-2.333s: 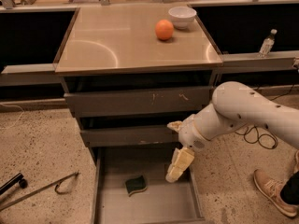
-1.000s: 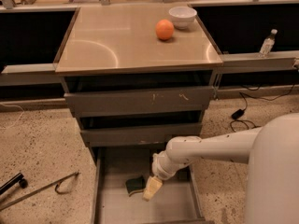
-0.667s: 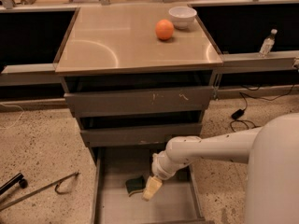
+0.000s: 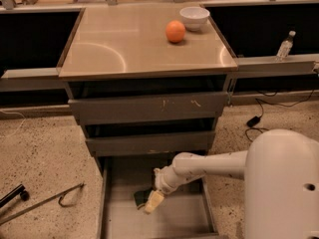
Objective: Pick sponge from bottom drawer and place on counter
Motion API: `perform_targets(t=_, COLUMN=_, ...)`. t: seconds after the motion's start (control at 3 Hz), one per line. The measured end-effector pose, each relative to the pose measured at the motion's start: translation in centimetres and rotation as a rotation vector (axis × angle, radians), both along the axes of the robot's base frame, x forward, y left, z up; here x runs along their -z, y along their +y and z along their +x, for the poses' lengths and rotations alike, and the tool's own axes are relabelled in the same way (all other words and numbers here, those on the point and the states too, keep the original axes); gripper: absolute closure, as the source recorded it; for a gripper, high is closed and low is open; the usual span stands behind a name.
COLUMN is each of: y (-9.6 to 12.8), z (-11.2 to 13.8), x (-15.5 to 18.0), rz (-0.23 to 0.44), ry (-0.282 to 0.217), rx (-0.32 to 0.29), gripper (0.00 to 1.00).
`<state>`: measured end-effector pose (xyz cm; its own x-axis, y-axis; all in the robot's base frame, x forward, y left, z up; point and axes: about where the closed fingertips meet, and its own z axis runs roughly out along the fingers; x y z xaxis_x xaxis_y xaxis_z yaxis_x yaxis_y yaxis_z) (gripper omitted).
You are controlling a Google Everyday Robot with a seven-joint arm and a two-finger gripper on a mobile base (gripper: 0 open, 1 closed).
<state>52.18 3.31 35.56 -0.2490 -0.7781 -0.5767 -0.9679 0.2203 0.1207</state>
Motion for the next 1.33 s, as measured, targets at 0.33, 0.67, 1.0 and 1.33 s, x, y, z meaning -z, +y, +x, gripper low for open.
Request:
perform_targets(t=0.33, y=2.5, z=1.5, x=4.6, rz=0.087, ry=0.041, rx=-0.018, gripper=0.00)
perform_targets(t=0.67, y=3.9, z=2.8, x=9.3, rz=0.100, ry=0.097, rx=-0.019, gripper=0.00)
perform_targets(t=1.0, y=4.0, z=2.3, x=10.7, rz=0.104, ry=0.109, rx=-0.066, gripper=0.00)
perform_targets(t=1.33, y=4.0, z=2.3, x=10.8, rz=0.104, ry=0.109, rx=-0.066, gripper=0.00)
